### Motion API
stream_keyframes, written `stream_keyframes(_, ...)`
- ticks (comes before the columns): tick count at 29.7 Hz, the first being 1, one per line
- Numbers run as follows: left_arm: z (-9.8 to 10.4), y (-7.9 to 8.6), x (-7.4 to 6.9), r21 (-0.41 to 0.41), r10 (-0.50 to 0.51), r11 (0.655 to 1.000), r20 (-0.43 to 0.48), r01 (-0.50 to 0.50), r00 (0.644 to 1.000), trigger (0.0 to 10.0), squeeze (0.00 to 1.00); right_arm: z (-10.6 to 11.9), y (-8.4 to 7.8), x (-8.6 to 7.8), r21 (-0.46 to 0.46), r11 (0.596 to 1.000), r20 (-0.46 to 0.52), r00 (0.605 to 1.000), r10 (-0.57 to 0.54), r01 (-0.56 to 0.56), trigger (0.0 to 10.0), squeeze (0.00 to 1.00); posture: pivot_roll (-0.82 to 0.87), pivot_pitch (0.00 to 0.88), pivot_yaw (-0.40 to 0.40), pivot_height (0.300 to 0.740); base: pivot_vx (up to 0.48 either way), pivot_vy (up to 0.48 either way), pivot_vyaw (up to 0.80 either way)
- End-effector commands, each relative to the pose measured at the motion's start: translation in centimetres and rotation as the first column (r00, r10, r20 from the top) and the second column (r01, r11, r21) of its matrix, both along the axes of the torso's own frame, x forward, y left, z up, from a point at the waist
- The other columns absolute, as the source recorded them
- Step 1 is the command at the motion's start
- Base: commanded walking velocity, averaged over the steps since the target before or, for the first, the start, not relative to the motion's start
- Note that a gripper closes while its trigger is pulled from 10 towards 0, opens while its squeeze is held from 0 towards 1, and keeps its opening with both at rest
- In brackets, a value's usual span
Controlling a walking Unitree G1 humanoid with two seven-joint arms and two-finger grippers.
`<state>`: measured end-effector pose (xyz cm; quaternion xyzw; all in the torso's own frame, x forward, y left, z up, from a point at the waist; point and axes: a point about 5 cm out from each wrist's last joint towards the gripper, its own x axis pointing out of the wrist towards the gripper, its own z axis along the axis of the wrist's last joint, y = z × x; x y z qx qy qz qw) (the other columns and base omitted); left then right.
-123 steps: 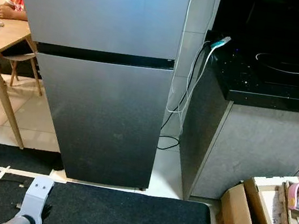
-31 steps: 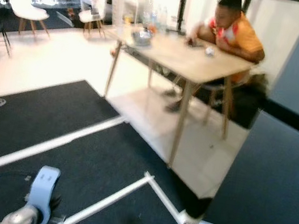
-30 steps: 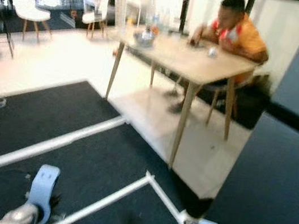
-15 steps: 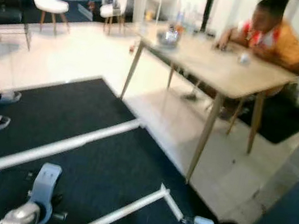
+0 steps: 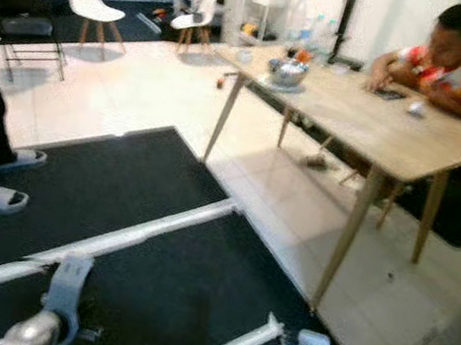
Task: Restocking fridge
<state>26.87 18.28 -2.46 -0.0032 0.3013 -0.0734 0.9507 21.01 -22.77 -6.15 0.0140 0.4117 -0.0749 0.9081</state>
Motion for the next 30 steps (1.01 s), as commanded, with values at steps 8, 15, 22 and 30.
stream_keyframes(8,-0.3,0.14,-0.33,0.008,-0.001,1.0,-0.019,0.001,1.0,10.0,0.0,-0.25,0.32,-0.3,0.02,1.0,-0.005,1.0,-0.012,0.012,10.0,0.0,-0.06,0.0,0.034,0.74,0.368,0.0,0.0)
stream_keyframes(15,-0.24,0.15,-0.26,0.008,-0.001,1.0,-0.018,0.001,1.0,10.0,0.0,-0.17,0.38,-0.12,0.027,1.0,-0.001,1.0,-0.01,0.01,10.0,0.0,-0.06,0.0,0.033,0.74,0.364,0.0,-0.23)
stream_keyframes(22,-0.23,0.15,-0.26,0.012,-0.006,1.0,-0.017,0.006,1.0,10.0,0.0,-0.13,0.44,-0.03,0.032,0.999,0.002,1.0,-0.01,0.01,10.0,0.0,-0.06,0.001,0.033,0.74,0.361,0.0,-0.8)
stream_keyframes(30,-0.21,0.12,-0.23,0.011,-0.009,1.0,-0.016,0.009,1.0,10.0,0.0,-0.1,0.51,0.04,0.039,0.999,0.007,1.0,-0.014,0.014,10.0,0.0,-0.06,0.005,0.033,0.74,0.359,0.0,-0.43)
